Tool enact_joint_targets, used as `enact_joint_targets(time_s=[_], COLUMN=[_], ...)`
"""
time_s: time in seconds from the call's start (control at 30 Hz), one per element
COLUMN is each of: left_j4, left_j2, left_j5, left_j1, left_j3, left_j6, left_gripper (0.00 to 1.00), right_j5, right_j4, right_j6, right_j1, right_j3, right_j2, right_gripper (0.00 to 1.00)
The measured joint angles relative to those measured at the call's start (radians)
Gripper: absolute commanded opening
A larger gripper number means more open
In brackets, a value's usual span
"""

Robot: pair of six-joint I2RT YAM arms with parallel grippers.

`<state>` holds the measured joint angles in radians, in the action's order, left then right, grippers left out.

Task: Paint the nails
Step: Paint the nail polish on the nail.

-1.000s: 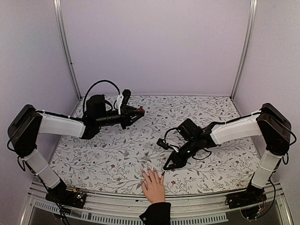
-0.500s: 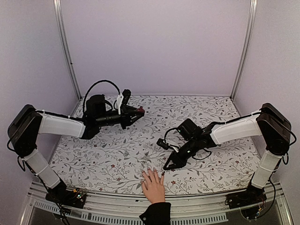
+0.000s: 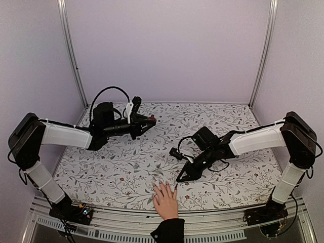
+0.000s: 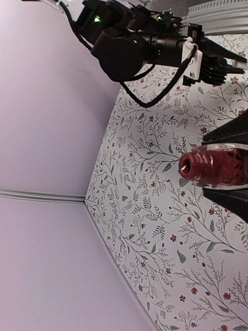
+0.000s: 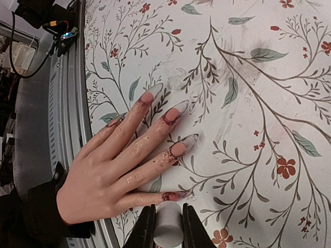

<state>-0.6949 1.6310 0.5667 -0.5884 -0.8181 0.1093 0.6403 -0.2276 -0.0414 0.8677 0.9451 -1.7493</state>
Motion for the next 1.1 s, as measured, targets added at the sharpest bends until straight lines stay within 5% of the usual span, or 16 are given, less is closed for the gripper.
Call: enact_joint_targets(time_s=[1.1], left_j4=[0.000], left_j2=[0.000], left_j5=[0.000], left_j1=[0.000], left_j3=[0.000], left_j6=[0.000], left_gripper=[0.00], right_j5=[-0.001], right_j4=[-0.015], right_j6=[0.000], right_j1=[0.000], right_j3=[0.006], right_j2=[-0.024], right_gripper=[0.00])
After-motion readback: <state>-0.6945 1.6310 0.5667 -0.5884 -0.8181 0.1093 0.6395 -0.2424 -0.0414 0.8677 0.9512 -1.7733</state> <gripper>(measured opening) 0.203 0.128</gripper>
